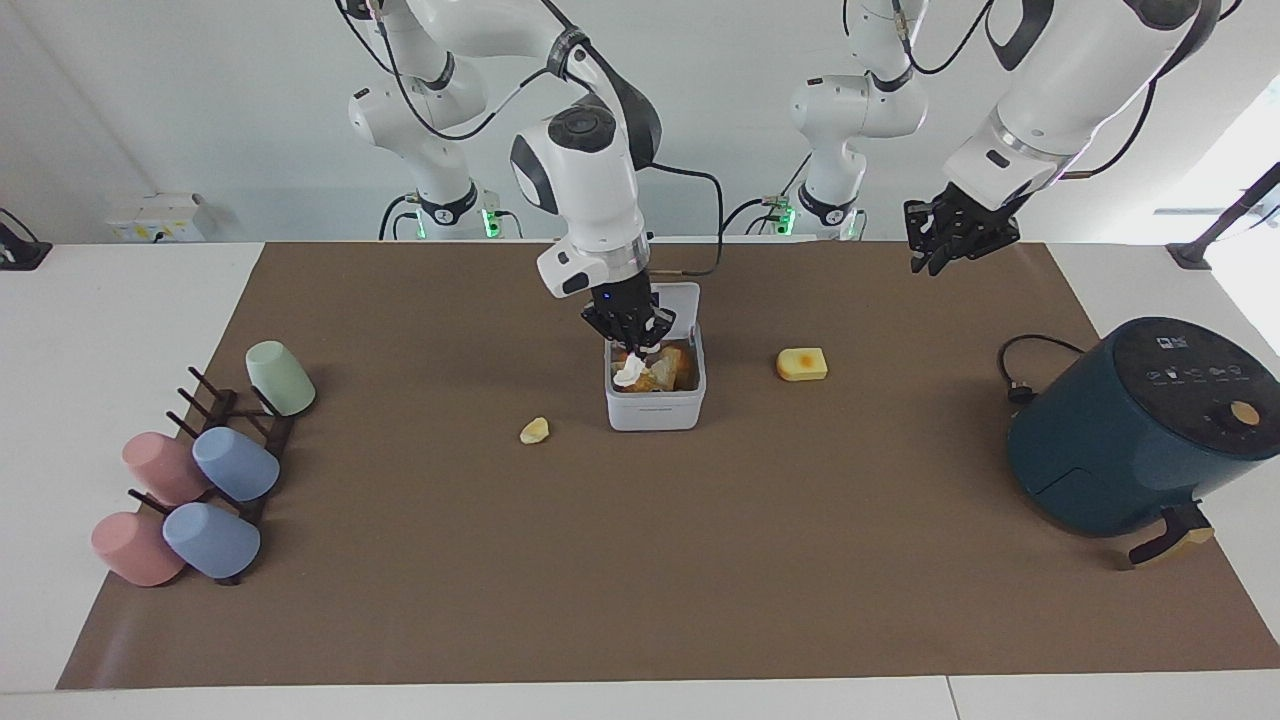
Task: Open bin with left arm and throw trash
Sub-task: 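Drop the tissue into the bin with the right gripper while the left gripper withdraws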
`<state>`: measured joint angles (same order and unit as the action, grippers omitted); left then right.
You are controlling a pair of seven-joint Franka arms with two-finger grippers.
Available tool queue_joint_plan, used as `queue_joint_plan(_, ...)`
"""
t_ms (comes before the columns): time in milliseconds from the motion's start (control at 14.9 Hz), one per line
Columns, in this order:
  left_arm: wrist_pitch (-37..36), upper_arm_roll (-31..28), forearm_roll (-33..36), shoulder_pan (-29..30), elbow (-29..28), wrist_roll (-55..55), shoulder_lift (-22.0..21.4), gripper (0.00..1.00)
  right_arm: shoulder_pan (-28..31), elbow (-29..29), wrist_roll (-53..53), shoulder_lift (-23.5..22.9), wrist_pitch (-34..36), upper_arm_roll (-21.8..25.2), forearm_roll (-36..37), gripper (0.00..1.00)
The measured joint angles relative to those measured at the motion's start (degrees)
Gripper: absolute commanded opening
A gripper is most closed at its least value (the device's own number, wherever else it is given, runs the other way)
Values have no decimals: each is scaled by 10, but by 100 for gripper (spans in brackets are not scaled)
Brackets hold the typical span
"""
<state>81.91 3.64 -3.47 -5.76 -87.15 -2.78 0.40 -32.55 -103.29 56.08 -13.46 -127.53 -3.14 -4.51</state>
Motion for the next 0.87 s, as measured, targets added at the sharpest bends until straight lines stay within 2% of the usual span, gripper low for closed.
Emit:
queue_joint_plan(67, -1, 0, 1, 3, 0, -1, -1, 100, -6, -1, 8, -5, -3, 0, 0, 30)
queue_joint_plan(201, 2, 0, 2, 5, -5, -1, -3, 100, -9, -1, 11, -10, -4, 0, 0, 80)
queue_joint_plan(268, 12, 0, 3, 6, -14, -2, -5, 100, -8, -1, 11, -10, -3, 2, 0, 94)
queue_joint_plan(335, 30, 1, 3, 6, -31, -2, -7, 100, -8, -1, 11, -10, 0, 3, 0, 100)
queue_joint_plan(602, 145, 3, 3, 6, -159, -21, -27, 100, 0, 0, 11, 3, 28, 7, 0, 100)
queue_joint_plan(870, 272, 10, 3, -1, -287, -26, -36, 100, 31, 1, 7, 32, 40, 9, 0, 100)
